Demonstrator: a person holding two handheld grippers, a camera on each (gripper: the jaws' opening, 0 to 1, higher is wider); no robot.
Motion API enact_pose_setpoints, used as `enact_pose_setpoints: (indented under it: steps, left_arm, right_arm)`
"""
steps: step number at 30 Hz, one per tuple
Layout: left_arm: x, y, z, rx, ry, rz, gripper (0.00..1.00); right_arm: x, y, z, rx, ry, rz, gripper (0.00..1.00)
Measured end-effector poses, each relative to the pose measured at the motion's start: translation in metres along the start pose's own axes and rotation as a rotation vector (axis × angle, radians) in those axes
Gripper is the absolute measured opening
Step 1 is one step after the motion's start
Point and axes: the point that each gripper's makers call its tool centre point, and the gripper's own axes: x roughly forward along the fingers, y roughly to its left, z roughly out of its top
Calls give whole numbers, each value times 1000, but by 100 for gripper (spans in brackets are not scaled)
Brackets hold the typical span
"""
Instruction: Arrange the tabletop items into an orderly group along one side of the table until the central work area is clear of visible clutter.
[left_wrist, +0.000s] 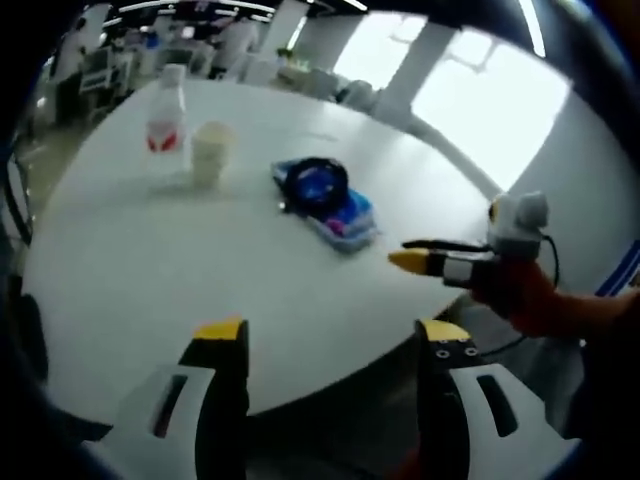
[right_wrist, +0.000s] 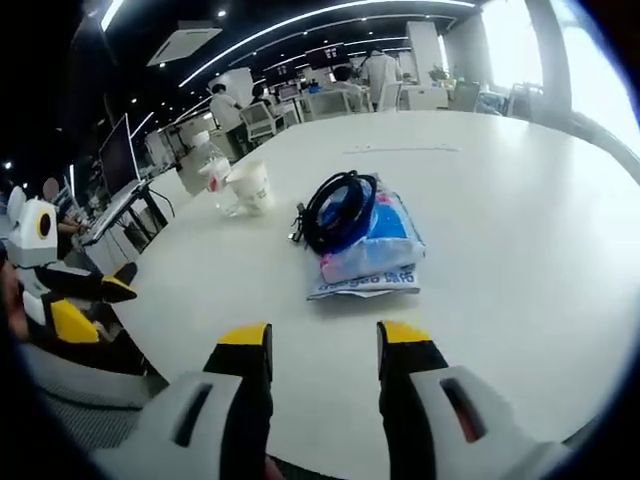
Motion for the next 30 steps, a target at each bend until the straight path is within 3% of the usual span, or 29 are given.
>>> enact_pose_setpoints:
  steps: [7, 11, 15, 19, 21, 24, 28, 30]
  left_arm:
    - [-4, 5, 0, 29, 13, 4, 64]
    - [-6, 11, 1, -5, -2, 9, 64]
    - [-5, 7, 1, -17, -1, -2, 63]
    - [-6, -1, 12, -15, -29, -23, 64]
    - [-4, -5, 18, -9, -39, -33, 64]
    - [0, -15, 27, 14, -54, -59, 63]
    - [5, -17, 29, 33, -59, -59, 64]
    - [7, -20, 26, 72, -53, -78, 65]
  right_arm:
    - [1, 12, -5, 5, 4, 16, 42]
    - [-1, 18, 2, -61, -2, 21, 42]
    - [-2, 13, 3, -45, -7, 16, 42]
    - [-6, 3, 18, -17, -43, 4, 42]
    - [-4, -9, 16, -74, 6, -38, 42]
    - [-3, -12, 34, -51, -17, -12, 44]
    - [-3, -17, 53, -62, -32, -8, 44]
    - [-1, -22, 58, -28, -37, -5, 44]
